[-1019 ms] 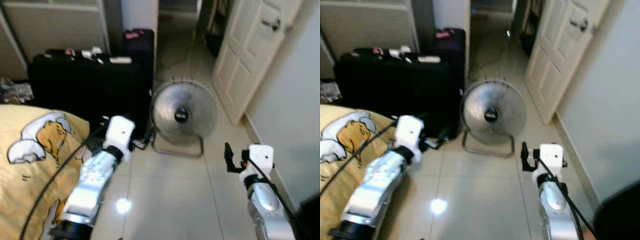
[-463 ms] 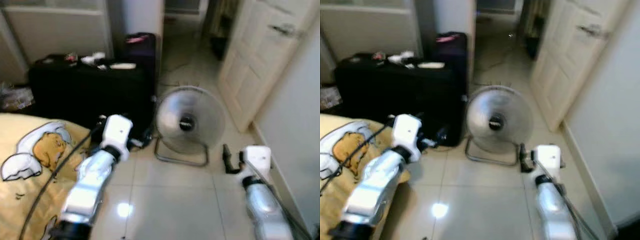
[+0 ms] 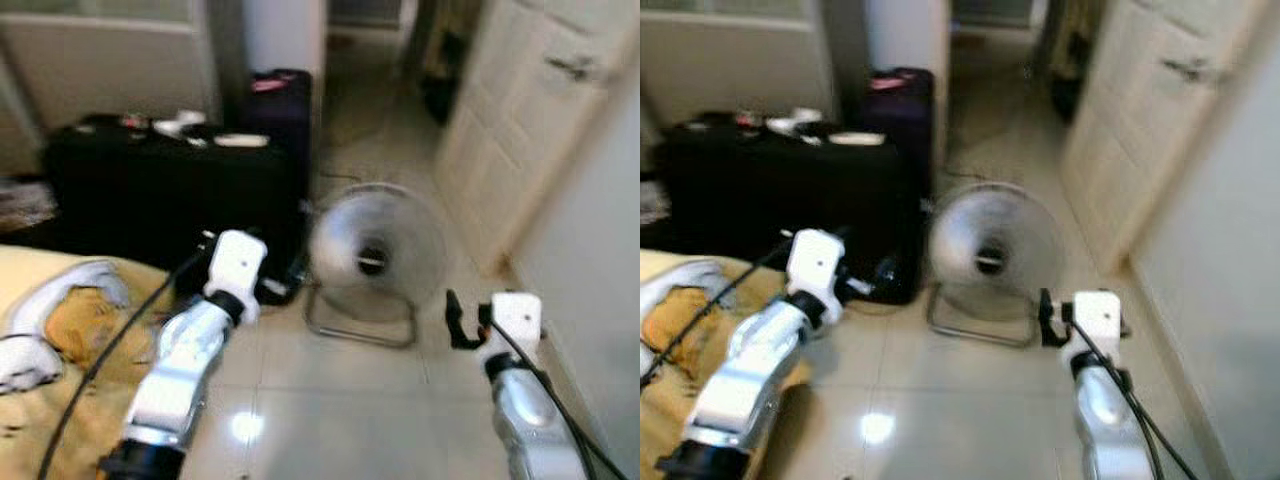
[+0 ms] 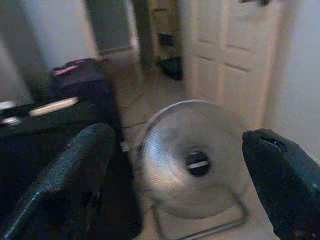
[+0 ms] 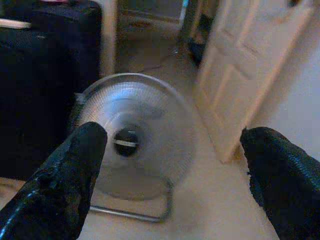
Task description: Clean up the room
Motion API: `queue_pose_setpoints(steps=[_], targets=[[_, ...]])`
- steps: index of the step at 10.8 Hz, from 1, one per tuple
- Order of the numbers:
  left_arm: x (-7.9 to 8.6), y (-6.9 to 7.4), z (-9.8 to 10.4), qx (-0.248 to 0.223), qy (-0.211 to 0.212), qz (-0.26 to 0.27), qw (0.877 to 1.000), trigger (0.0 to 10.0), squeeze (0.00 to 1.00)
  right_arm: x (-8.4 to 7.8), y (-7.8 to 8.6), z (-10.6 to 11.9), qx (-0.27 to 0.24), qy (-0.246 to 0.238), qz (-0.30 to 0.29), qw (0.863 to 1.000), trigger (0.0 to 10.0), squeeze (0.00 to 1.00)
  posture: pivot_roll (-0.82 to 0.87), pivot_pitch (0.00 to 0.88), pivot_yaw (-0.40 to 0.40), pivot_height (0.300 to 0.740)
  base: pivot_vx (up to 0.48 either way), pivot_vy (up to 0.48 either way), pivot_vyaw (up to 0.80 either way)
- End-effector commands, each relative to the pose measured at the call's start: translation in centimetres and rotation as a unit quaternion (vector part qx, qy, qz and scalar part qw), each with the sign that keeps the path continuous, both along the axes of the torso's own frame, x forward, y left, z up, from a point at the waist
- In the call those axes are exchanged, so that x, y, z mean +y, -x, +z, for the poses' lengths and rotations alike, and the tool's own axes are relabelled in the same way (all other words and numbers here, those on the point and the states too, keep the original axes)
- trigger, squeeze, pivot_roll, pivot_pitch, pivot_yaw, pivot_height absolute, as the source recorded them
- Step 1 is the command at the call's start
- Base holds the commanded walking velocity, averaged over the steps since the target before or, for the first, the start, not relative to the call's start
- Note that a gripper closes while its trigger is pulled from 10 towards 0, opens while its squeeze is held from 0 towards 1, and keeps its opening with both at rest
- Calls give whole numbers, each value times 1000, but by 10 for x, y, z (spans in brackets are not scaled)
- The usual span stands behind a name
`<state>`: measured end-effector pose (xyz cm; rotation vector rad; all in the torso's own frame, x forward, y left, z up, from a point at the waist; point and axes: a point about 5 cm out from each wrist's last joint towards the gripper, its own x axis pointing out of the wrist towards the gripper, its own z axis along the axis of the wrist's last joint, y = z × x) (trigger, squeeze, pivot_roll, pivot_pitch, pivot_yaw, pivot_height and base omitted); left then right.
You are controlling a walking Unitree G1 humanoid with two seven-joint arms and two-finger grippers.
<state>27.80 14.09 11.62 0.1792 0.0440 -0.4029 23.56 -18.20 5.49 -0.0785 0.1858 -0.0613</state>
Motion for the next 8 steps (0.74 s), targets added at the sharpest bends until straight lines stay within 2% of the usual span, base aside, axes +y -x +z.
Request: queue_pose_setpoints(steps=[1,4,5,6,8], targets=[[-1,-2,5,-9,-2,-3,1000,10000,0,2,0,1,-1,8,7,1000,10000,0,12,0,-34,740,360,0,0],[0,-1,4,-7,-4,-4,1000,10000,0,5,2,-1,2,16,22,1000,10000,0,12,0,-32,740,358,0,0],[-1,-1,4,-6,-4,-5,1000,10000,0,4,2,-2,3,15,20,1000,10000,0,12,0,-32,740,356,0,581],[-2,-1,4,-7,-4,-8,1000,10000,0,2,4,-3,1,-5,7,1000,10000,0,13,0,-33,740,356,0,0],[-6,2,2,-2,-1,-33,999,10000,0,4,6,-15,39,3,6,999,10000,0,3,0,-29,740,150,0,0]])
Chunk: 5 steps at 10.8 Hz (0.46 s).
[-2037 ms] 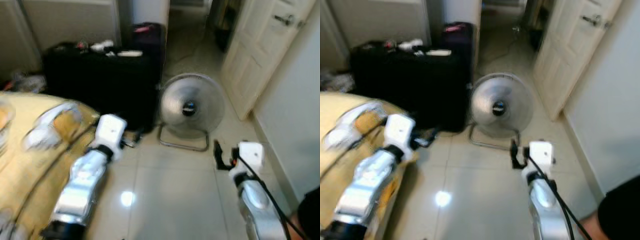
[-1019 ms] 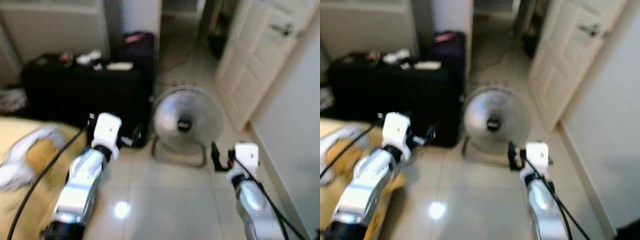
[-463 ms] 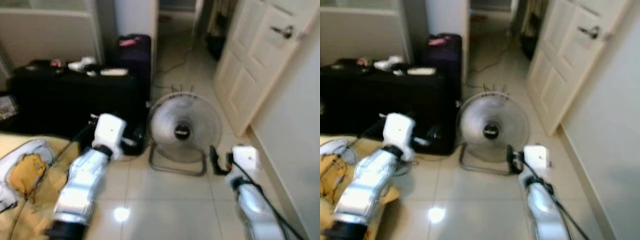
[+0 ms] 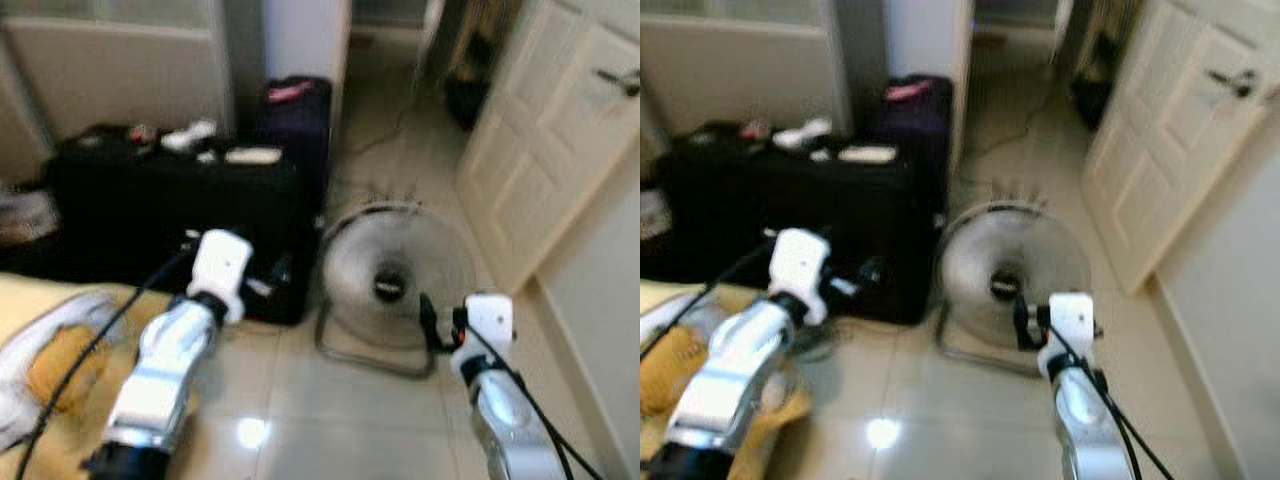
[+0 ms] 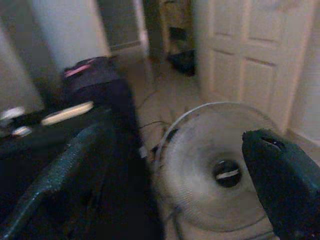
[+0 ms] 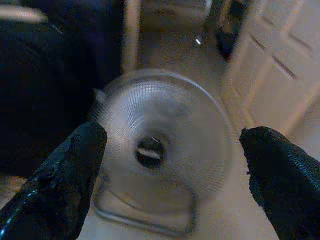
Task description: Clean up the room
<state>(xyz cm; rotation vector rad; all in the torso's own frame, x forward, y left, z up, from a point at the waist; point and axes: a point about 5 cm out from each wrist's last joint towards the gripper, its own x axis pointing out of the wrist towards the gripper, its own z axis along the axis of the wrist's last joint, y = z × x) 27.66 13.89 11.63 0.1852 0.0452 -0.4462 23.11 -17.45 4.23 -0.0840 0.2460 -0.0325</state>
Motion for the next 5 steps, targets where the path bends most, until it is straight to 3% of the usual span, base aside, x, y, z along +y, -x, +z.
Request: queue_pose_setpoints(steps=[1,5], targets=[[-3,0,2,-3,-1,-11,1000,10000,0,-3,2,-2,8,5,-9,1000,10000,0,3,0,-30,740,0,0,0],[-2,0,1,1,-9,-13,1000,10000,0,-1,2,-3,10,21,-13,1000,10000,0,3,0,-32,740,0,0,0]])
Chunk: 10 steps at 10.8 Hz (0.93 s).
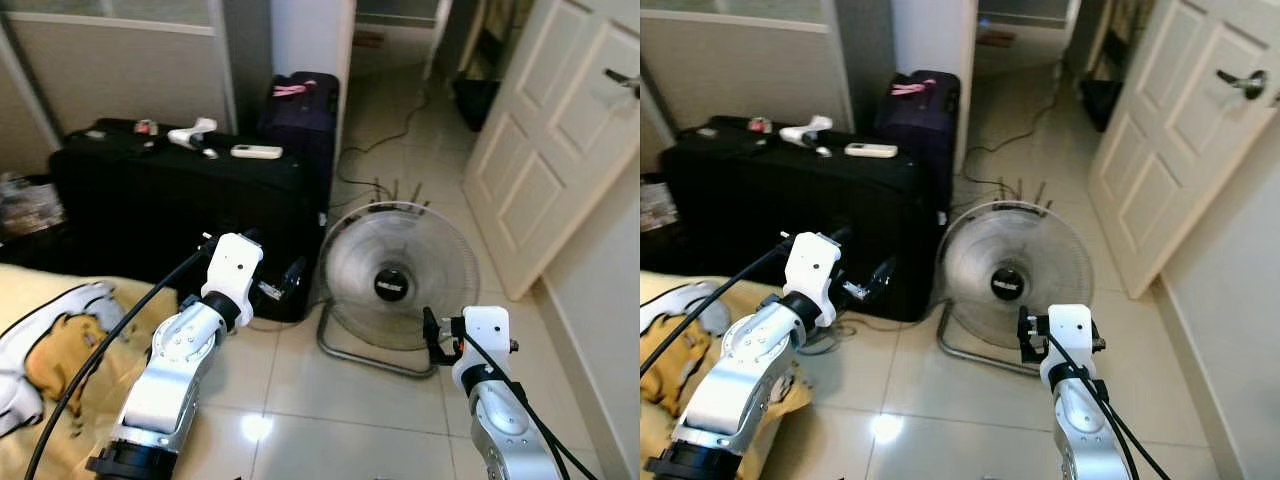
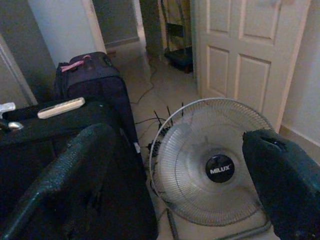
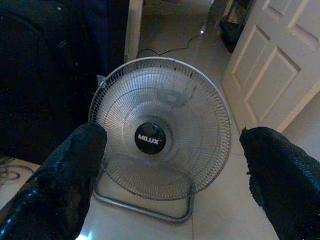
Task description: Clean up the room
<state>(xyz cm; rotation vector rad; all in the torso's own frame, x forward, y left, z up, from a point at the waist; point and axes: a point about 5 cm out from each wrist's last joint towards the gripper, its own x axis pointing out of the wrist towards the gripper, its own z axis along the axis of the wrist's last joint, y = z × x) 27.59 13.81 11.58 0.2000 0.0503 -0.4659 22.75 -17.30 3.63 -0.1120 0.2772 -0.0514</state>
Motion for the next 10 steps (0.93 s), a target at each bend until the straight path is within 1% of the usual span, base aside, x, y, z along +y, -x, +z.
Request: queue_pose_setpoints(steps=[1,9,10], targets=[[-1,-1,2,-1,-2,-4,1000,10000,0,-2,-1,3,-5,7,-5,1000,10000,0,3,0,-32,740,0,0,0],[-1,0,1,0,-4,-5,1000,10000,0,-2,-2,3,-5,7,-7,1000,10000,0,3,0,-32,740,0,0,0],[-1,2,-3,9,-14,-10,1000,10000,0,-5,-2,8,-21,3,-11,1000,10000,0,-5,0,-29,740,0,0,0]])
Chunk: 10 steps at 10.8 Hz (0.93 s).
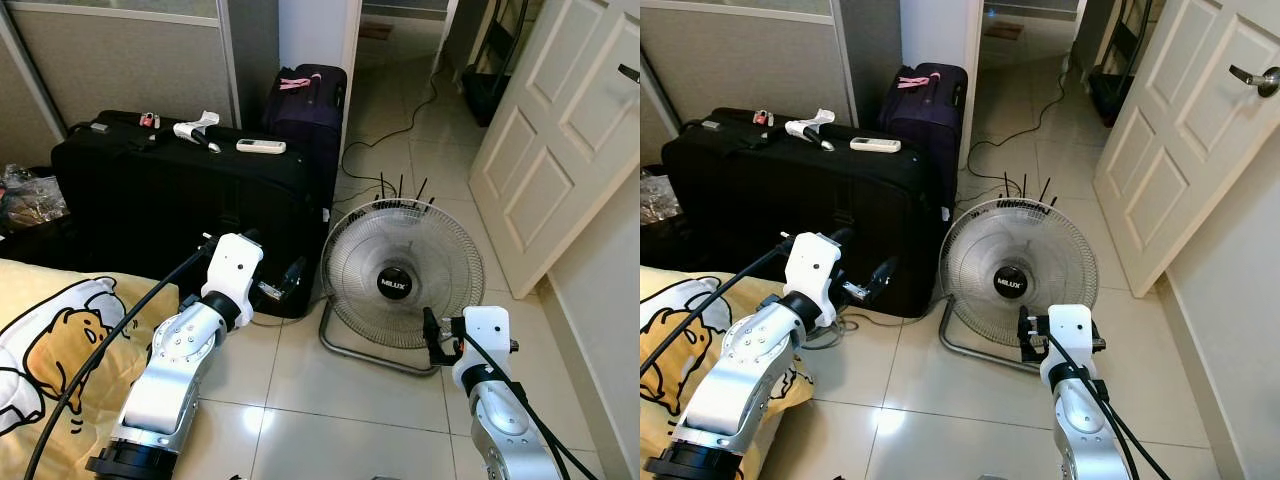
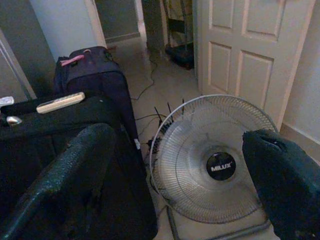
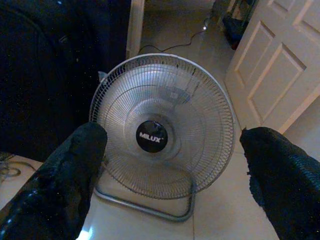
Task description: Clean up the room
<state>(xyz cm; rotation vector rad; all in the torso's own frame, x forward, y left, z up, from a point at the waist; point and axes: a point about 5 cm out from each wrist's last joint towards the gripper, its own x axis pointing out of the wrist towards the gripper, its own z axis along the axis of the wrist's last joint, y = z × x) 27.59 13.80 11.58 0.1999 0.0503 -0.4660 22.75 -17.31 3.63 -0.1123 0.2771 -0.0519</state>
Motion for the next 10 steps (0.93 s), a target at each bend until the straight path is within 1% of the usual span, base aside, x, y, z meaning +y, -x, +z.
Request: queue_pose_setpoints(steps=[1,6,10], targets=[[-1,2,-4,10,-15,-12,1000,10000,0,-6,0,8,-22,2,-12,1000,10000,0,-6,0,-28,740,0,0,0],[-3,5,-6,13,-12,-12,1000,10000,0,-8,3,6,-18,5,-9,1000,10000,0,-17,0,-36,740,0,0,0],[-5,5,-8,14,-10,-15,1000,10000,0,-15,4,7,-19,13,-12,1000,10000,0,-35,0,-41,740,0,0,0]])
